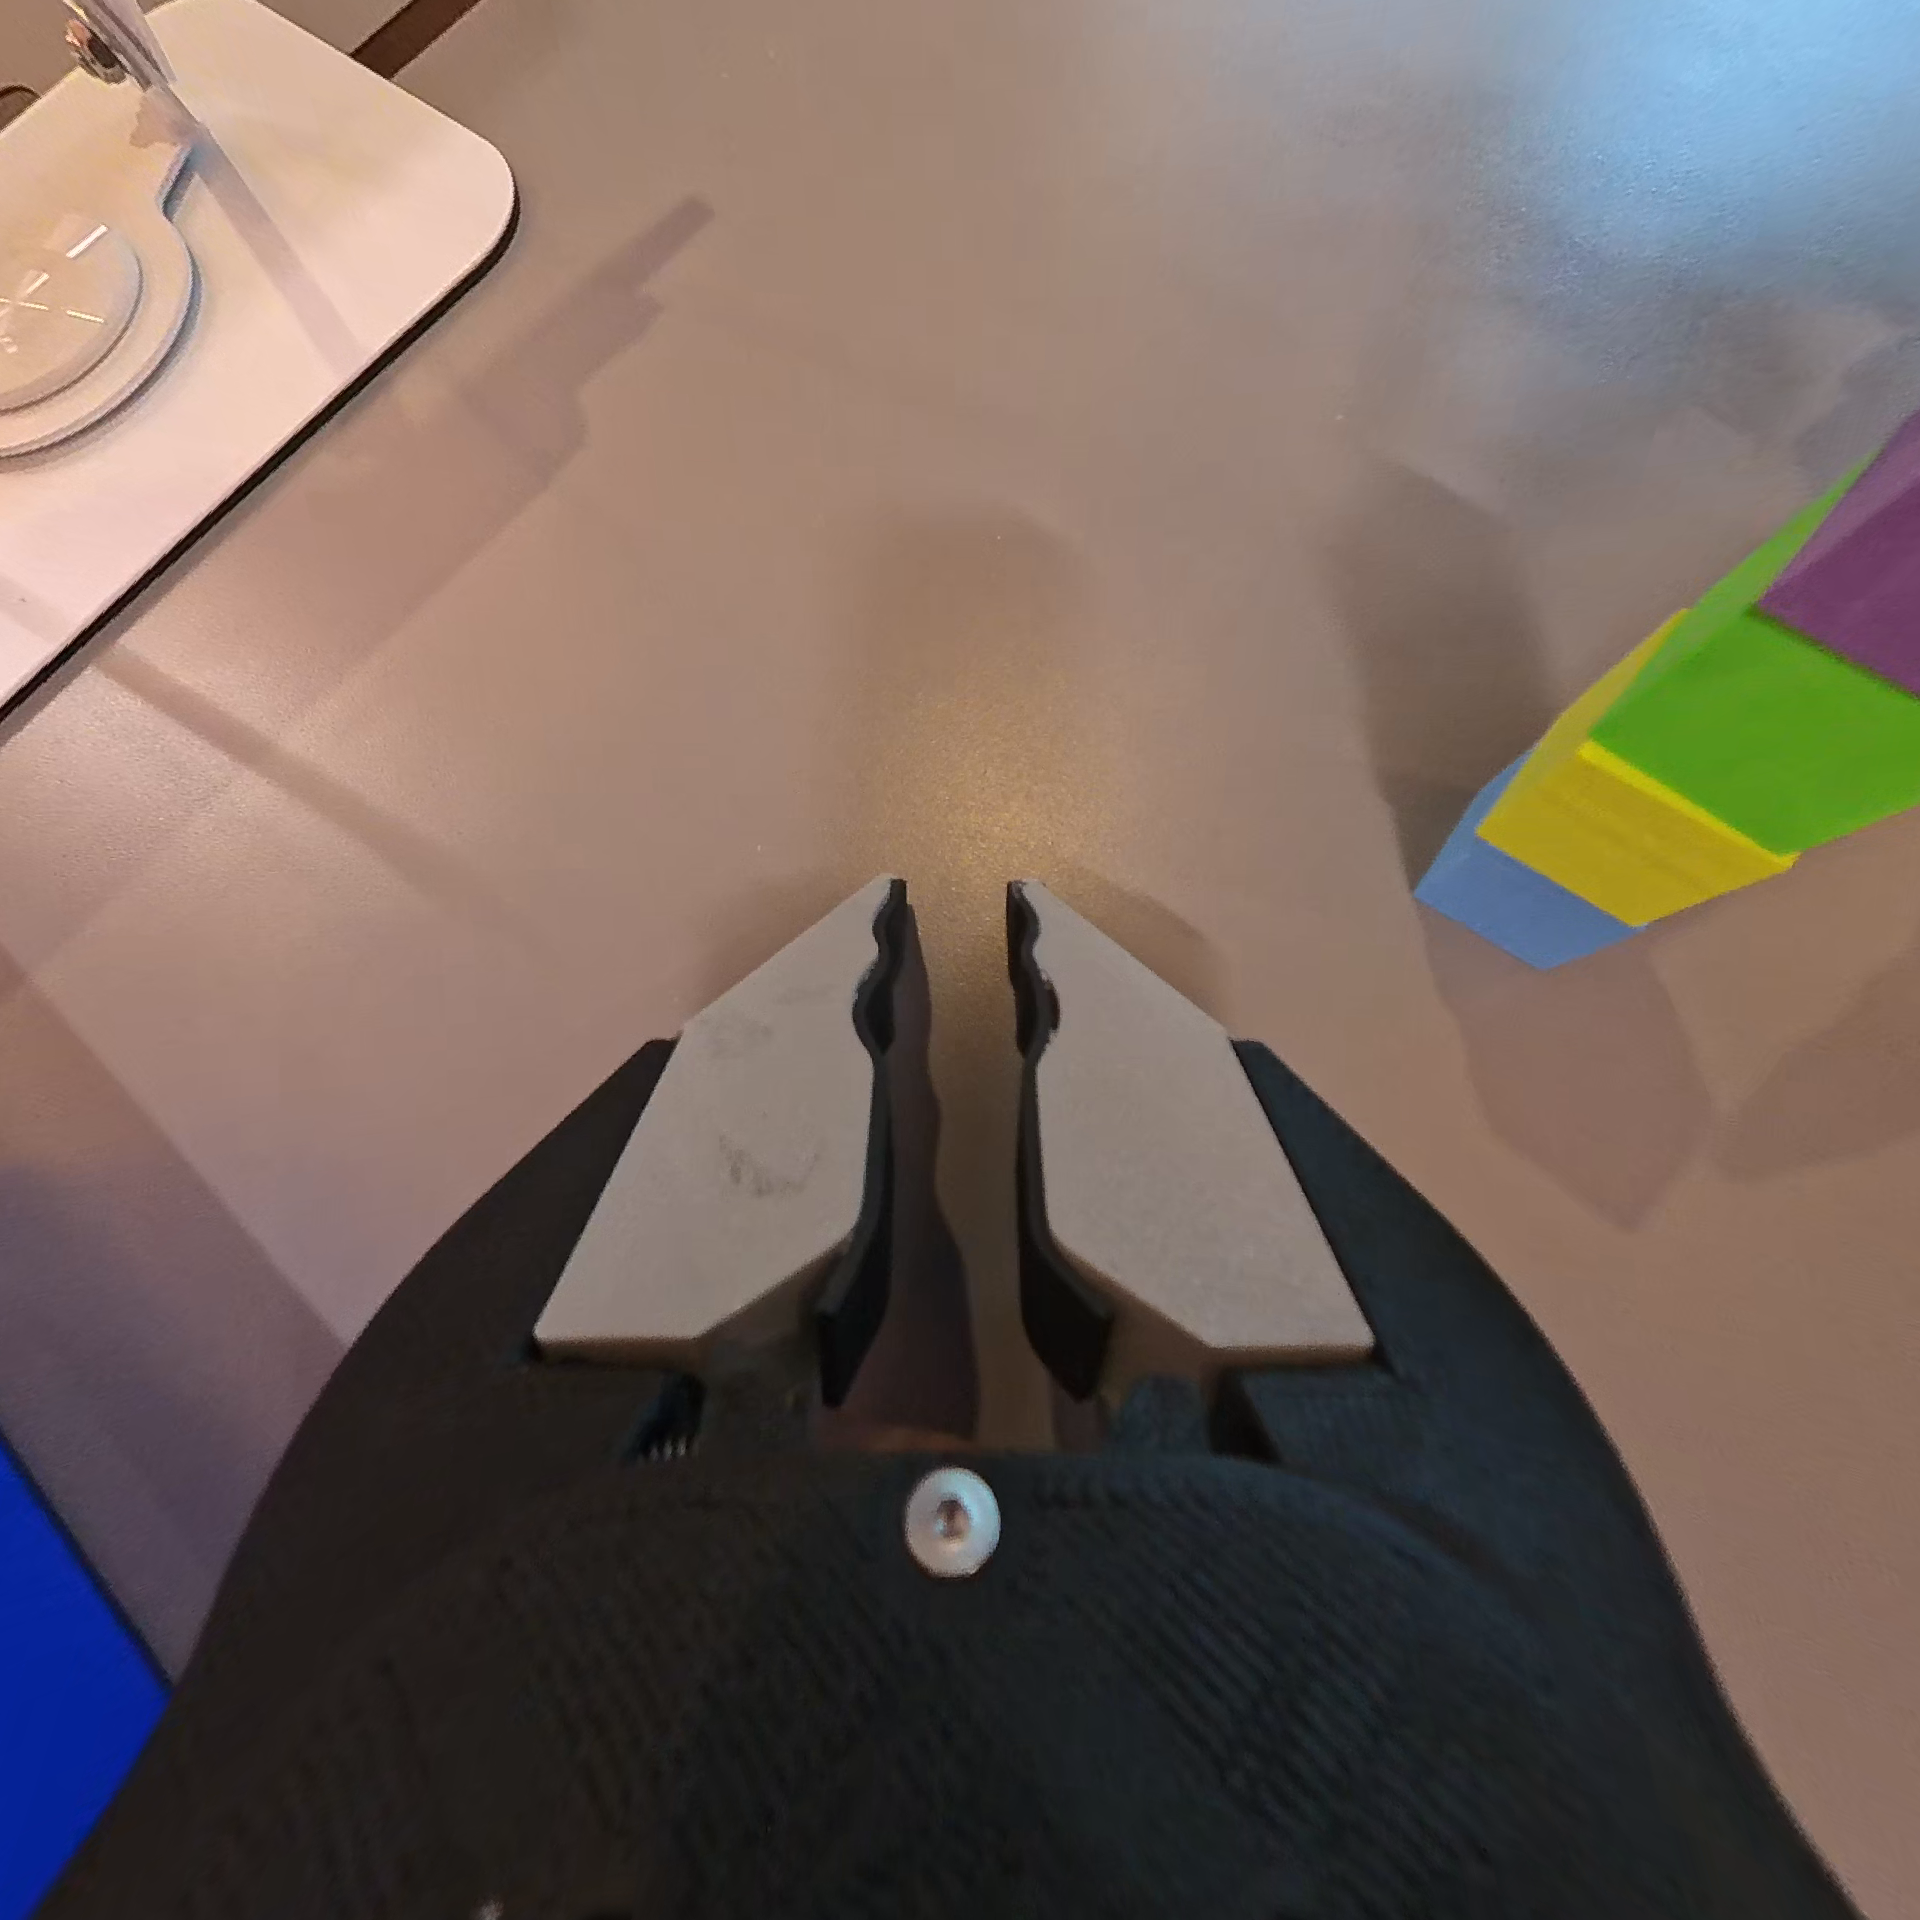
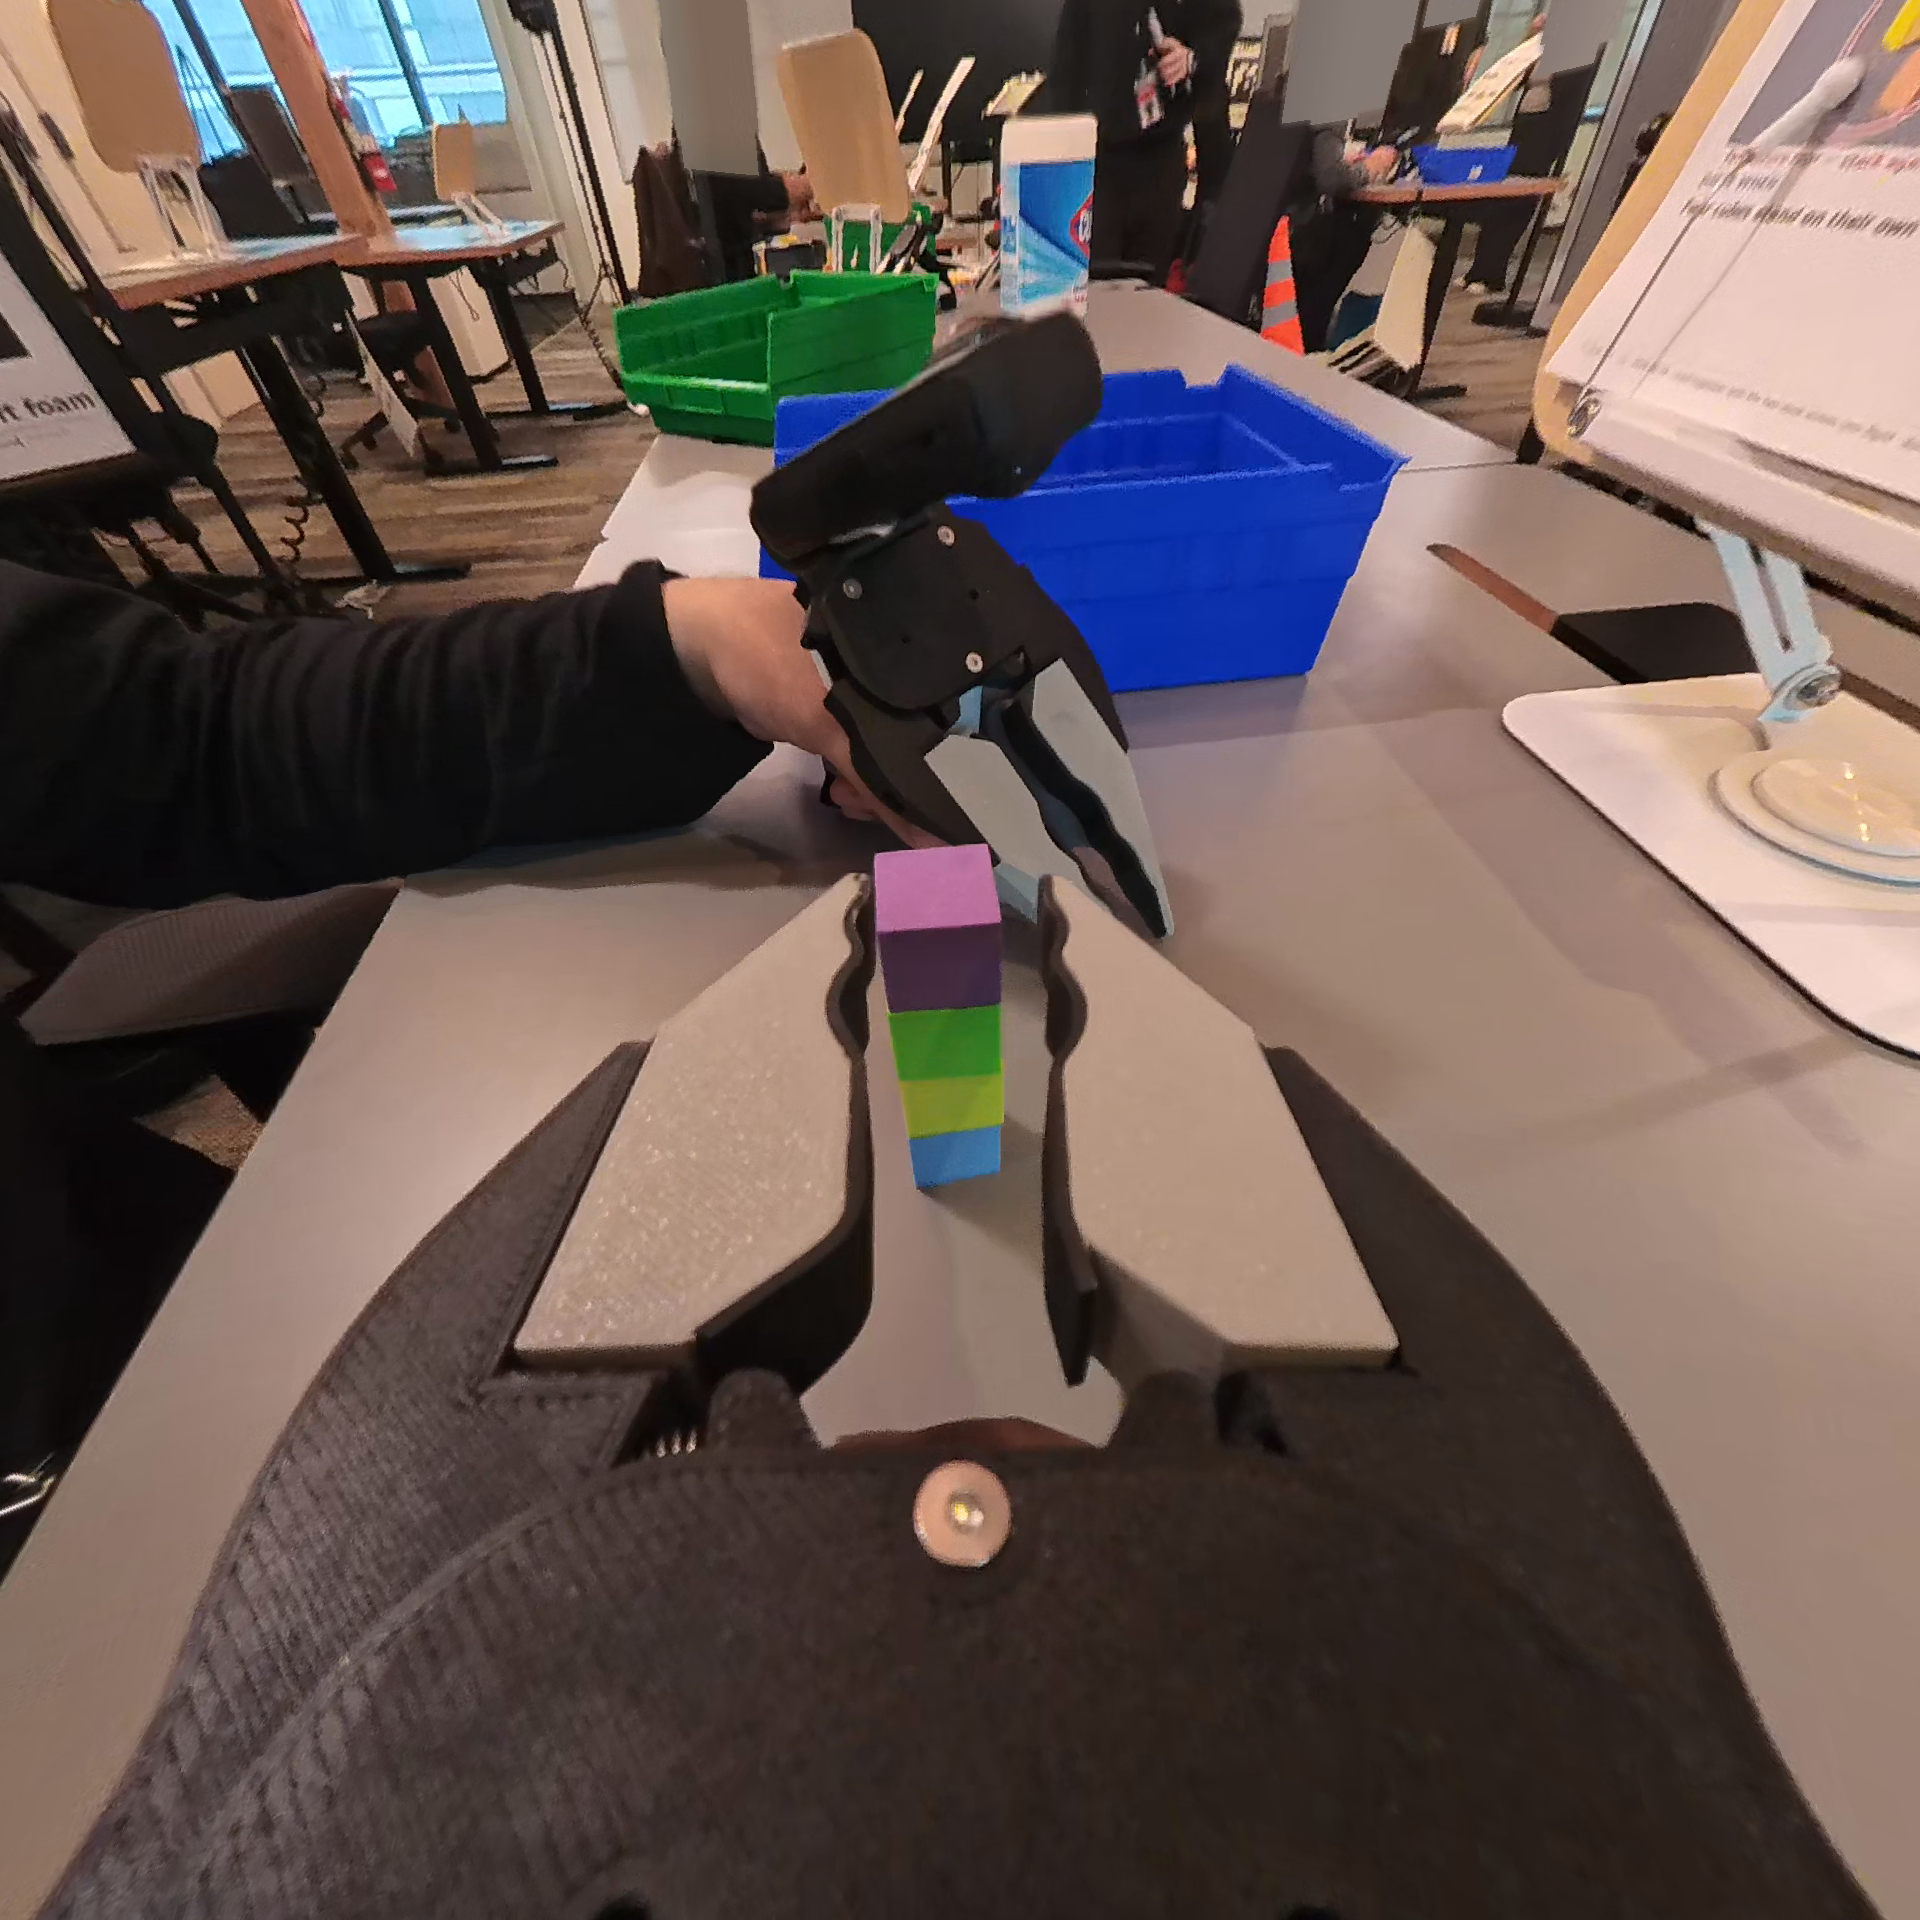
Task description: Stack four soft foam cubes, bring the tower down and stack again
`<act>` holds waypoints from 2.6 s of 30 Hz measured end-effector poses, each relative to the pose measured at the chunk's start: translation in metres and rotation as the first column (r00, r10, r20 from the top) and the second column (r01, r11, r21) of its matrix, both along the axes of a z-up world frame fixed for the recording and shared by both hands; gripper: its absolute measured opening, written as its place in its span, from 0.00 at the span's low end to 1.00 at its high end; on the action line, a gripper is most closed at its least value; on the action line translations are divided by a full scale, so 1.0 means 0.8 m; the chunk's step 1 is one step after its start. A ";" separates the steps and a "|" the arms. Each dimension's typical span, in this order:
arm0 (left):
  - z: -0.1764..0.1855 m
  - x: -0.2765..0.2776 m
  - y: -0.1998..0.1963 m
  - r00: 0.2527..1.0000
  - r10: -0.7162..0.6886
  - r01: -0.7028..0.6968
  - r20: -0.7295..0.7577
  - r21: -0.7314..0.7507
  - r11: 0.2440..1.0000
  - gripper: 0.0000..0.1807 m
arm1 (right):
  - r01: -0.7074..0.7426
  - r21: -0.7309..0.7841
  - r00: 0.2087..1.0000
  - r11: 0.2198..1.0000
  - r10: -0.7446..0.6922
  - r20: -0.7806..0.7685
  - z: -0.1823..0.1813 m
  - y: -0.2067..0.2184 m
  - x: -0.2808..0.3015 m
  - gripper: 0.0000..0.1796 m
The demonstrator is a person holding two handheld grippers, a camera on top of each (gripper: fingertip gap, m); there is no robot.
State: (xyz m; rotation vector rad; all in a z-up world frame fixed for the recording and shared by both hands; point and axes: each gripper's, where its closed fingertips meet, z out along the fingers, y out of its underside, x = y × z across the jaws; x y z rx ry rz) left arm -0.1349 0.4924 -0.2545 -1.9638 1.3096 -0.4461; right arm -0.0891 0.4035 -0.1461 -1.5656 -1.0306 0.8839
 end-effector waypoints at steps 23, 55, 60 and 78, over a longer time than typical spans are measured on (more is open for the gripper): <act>0.000 0.000 0.000 1.000 -0.001 0.001 -0.002 0.005 1.000 0.09 | -0.206 -0.016 0.898 0.978 0.196 0.395 -0.092 -0.046 -0.034 0.10; 0.000 0.002 -0.001 1.000 0.003 -0.003 0.009 -0.003 1.000 0.08 | 0.463 0.433 0.677 0.774 -0.624 0.392 -0.040 0.083 0.066 0.16; 0.000 0.001 0.000 1.000 0.009 -0.009 0.007 0.001 1.000 0.09 | 0.488 0.421 0.664 0.764 -0.639 0.390 -0.041 0.087 0.073 0.18; 0.002 -0.012 0.029 0.986 0.163 -0.163 0.019 0.004 0.987 0.34 | 0.699 0.114 0.608 0.706 -0.671 0.425 -0.088 0.112 0.144 0.35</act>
